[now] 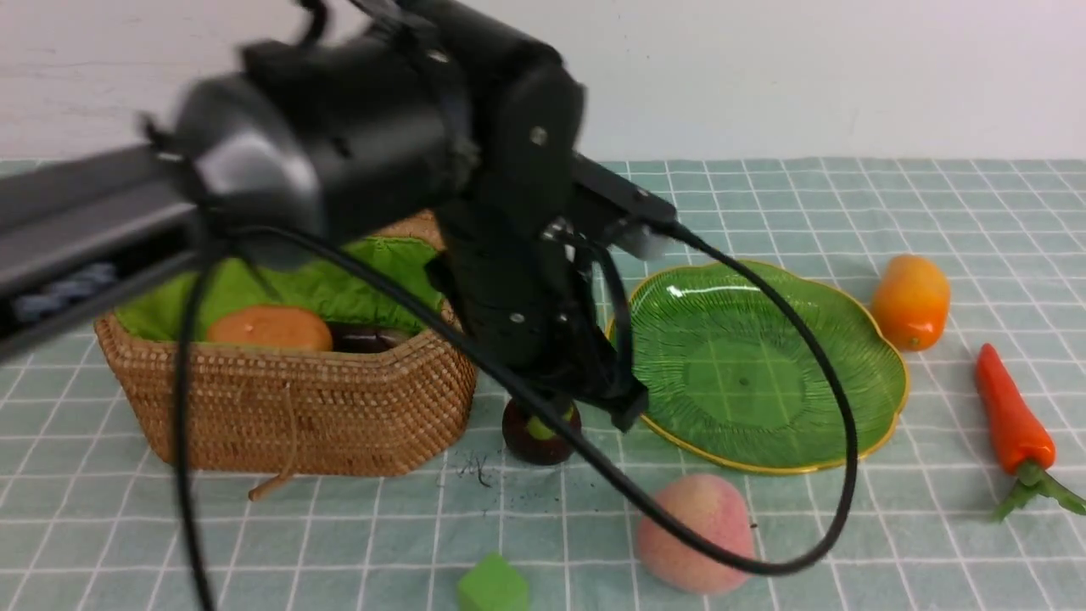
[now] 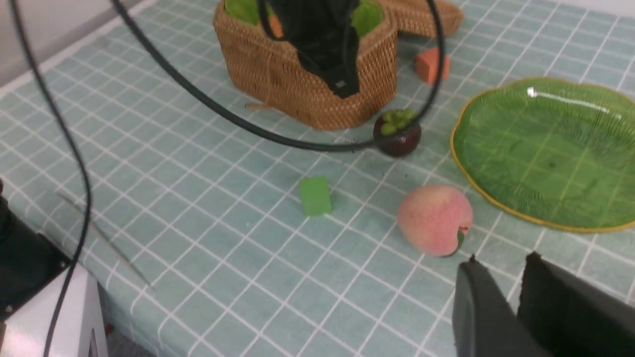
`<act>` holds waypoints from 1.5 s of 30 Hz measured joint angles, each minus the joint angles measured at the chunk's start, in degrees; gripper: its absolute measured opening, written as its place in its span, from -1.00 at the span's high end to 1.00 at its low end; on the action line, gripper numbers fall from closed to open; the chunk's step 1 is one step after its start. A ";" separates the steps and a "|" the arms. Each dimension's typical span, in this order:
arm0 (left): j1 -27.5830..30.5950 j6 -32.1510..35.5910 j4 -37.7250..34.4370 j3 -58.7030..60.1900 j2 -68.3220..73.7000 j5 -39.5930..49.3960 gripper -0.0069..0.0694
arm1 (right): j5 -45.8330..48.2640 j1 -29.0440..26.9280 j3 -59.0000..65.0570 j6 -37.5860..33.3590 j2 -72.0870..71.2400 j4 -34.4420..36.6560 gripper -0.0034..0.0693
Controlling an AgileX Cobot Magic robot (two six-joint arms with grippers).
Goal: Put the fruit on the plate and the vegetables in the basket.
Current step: Grab a mangosteen with your left arm and put it on the plate on the right
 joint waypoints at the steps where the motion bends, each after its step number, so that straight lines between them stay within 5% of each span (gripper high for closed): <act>1: 0.01 3.41 0.09 -1.23 2.69 -0.23 0.26 | 0.79 0.00 0.00 0.00 0.00 -0.07 0.52; 7: 0.01 11.27 4.10 -2.29 7.45 -5.70 -0.50 | 2.26 0.00 0.00 0.00 0.00 -0.07 0.52; 11: 0.01 12.04 8.52 -2.29 10.31 -11.78 -0.74 | 2.40 0.00 0.00 0.00 0.00 0.14 0.52; 23: 0.12 8.44 16.85 -2.71 17.96 -13.05 -0.69 | 2.43 0.00 0.00 0.00 0.00 1.18 0.52; 36: -0.07 5.11 17.91 -3.79 17.97 -10.83 -0.57 | 2.27 0.00 0.00 0.66 0.00 -0.33 0.51; 42: -1.47 2.29 13.78 -14.98 16.59 -11.15 -0.57 | -0.37 0.00 0.00 5.60 0.00 -7.44 0.51; 45: -1.67 0.10 5.10 -21.05 16.39 -15.08 -0.57 | -0.64 0.00 0.00 6.64 0.00 -8.70 0.50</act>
